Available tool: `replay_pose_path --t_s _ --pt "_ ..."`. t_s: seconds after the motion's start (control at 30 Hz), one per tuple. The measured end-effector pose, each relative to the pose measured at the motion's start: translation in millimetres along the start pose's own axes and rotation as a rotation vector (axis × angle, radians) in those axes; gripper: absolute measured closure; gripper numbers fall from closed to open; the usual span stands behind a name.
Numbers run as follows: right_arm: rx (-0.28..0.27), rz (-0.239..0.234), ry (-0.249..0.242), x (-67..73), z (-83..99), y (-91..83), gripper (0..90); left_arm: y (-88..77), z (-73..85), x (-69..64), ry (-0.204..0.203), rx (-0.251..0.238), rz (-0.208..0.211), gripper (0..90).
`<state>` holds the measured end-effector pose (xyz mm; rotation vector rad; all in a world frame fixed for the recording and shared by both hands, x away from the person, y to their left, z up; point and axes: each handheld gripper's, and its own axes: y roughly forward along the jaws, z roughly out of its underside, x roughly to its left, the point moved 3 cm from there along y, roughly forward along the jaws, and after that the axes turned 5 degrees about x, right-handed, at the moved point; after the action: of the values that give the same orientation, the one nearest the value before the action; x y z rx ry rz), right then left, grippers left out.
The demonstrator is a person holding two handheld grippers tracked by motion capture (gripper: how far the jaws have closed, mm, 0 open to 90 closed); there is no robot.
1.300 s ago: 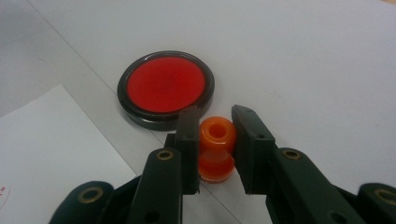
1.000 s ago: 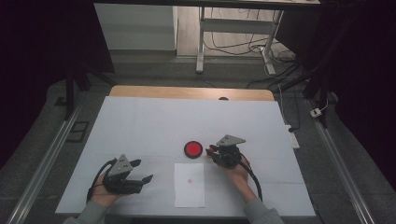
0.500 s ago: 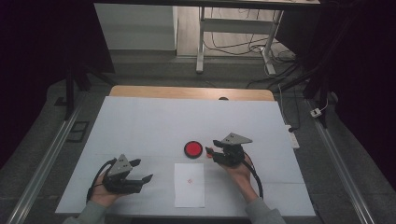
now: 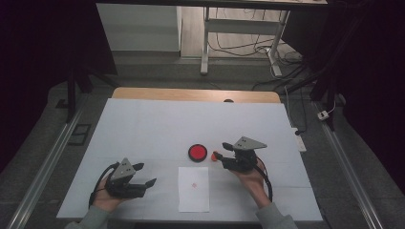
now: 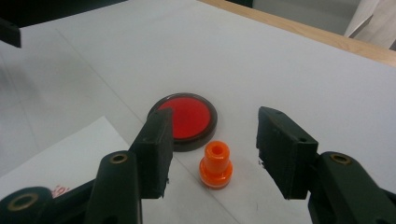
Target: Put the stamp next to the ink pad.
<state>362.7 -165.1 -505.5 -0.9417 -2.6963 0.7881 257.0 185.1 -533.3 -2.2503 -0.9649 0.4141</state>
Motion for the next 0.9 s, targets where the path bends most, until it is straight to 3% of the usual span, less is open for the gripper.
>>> replay_pose_path --t_s 0.57,0.9 --pt "0.001 -0.002 -0.029 -0.9 18.6 -48.9 43.5 -2.3 0.0 1.5 -0.014 -0.007 -0.004 26.1" --pt "-0.004 0.020 -0.005 -12.2 42.0 -81.2 42.4 -2.5 0.2 0.8 -0.017 -0.003 -0.004 26.0"
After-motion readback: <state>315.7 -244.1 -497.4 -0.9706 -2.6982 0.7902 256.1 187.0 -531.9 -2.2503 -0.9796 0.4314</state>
